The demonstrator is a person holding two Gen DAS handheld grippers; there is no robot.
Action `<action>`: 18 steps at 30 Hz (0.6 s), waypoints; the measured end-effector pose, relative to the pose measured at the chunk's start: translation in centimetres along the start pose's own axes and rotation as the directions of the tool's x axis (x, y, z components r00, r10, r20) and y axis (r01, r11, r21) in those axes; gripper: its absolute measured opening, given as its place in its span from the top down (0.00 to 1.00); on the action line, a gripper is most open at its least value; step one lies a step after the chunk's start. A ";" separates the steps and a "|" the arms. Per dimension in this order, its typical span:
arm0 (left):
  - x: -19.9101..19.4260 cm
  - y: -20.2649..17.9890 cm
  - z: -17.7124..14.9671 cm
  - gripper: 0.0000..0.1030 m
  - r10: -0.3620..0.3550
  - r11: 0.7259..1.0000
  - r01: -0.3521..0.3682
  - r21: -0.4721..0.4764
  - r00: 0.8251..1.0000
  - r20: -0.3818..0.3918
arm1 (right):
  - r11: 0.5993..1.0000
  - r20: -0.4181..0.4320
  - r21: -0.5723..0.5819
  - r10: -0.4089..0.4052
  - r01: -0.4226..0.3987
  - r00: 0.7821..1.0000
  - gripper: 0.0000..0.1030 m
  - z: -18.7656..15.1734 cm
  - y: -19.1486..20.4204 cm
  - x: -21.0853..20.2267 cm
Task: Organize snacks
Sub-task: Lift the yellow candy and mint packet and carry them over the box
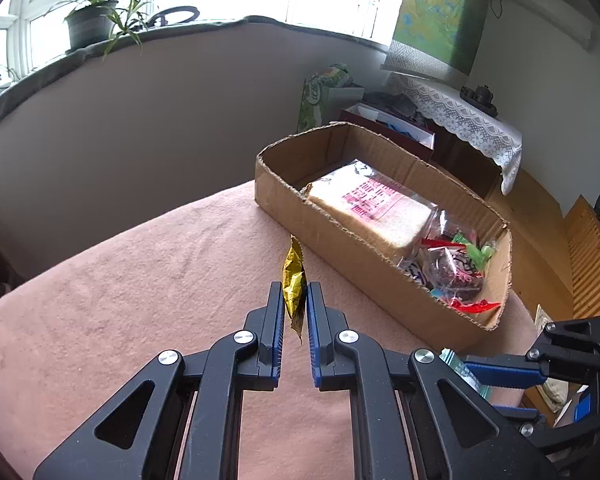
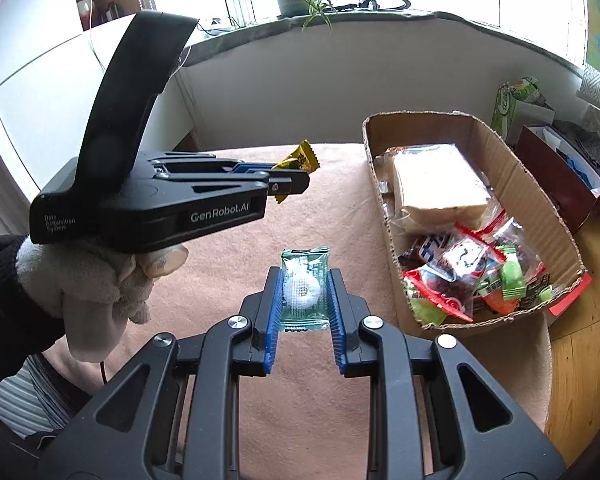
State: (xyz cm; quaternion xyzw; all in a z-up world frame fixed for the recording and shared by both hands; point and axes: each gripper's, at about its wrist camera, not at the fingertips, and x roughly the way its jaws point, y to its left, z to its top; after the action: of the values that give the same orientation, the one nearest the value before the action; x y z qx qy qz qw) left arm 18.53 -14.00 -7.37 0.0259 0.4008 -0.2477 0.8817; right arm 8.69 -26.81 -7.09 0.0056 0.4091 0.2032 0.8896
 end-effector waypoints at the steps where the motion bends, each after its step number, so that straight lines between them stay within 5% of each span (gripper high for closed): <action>1: -0.1 -0.2 0.2 0.91 -0.004 1.000 0.004 0.004 1.000 0.004 | 1.000 0.015 -0.002 -0.002 0.002 1.000 0.78 0.4 -0.2 -0.4; 18: 1.1 -6.0 3.1 0.91 -0.088 0.995 0.087 0.056 0.996 0.026 | 0.981 0.073 0.122 -0.161 0.152 0.984 0.78 5.6 -11.1 -2.6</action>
State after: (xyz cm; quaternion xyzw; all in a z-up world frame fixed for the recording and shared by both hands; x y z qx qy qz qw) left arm 18.51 -20.50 -5.15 0.0289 0.3820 -0.2972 0.8746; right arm 15.26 -37.07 -3.47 0.0334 0.3821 0.1080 0.9172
